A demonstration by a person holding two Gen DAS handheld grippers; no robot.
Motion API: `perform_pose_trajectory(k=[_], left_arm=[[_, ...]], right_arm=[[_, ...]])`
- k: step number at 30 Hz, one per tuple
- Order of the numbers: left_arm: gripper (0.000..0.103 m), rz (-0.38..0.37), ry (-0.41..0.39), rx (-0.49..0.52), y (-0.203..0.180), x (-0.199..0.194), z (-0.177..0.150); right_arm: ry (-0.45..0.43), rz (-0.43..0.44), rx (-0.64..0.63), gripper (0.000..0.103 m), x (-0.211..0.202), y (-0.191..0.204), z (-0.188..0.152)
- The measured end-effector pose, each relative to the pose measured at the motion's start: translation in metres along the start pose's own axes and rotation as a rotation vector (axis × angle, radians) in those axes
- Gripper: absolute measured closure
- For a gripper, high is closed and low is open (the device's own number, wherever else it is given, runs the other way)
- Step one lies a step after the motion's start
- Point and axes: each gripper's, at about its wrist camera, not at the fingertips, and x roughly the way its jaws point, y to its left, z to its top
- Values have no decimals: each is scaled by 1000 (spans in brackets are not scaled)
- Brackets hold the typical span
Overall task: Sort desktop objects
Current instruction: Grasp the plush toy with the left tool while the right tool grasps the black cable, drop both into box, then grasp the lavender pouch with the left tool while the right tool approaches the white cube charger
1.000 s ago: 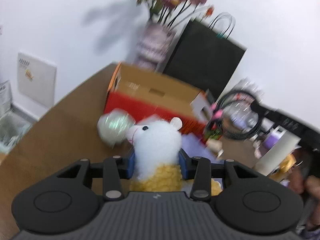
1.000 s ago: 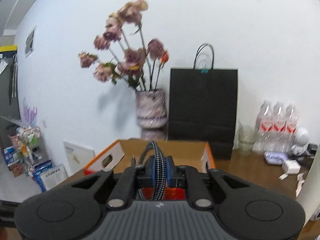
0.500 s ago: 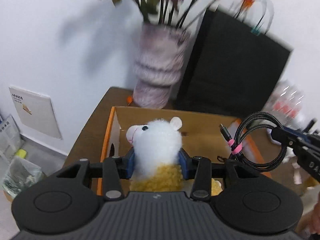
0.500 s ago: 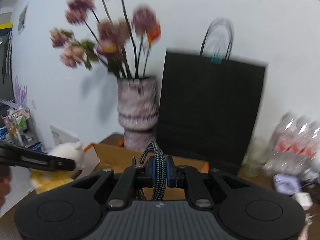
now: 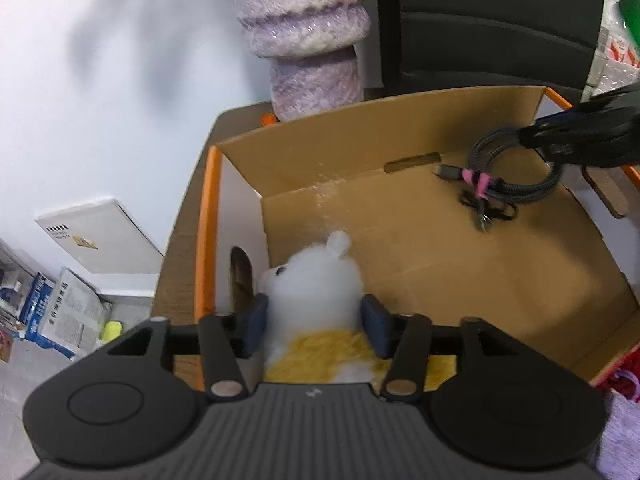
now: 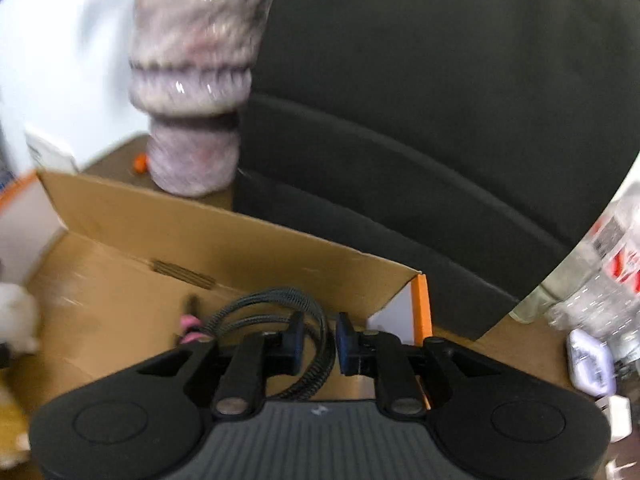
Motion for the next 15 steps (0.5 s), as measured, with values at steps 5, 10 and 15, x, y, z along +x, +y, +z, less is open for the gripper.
perform_pose_trajectory(k=[5,10,15], left_arm=[[13,-40,-78,-102,12,-34,8],[9,-83,-124,-218,28,-74,8],[6,-125,-186,-292,28,-126,-22]], right_arm=[[-40,25,38,28,-20,-8,-3],[-63,171,147,23,-76,-32,-8],[-67,288,237,19,-145,-37,-43]])
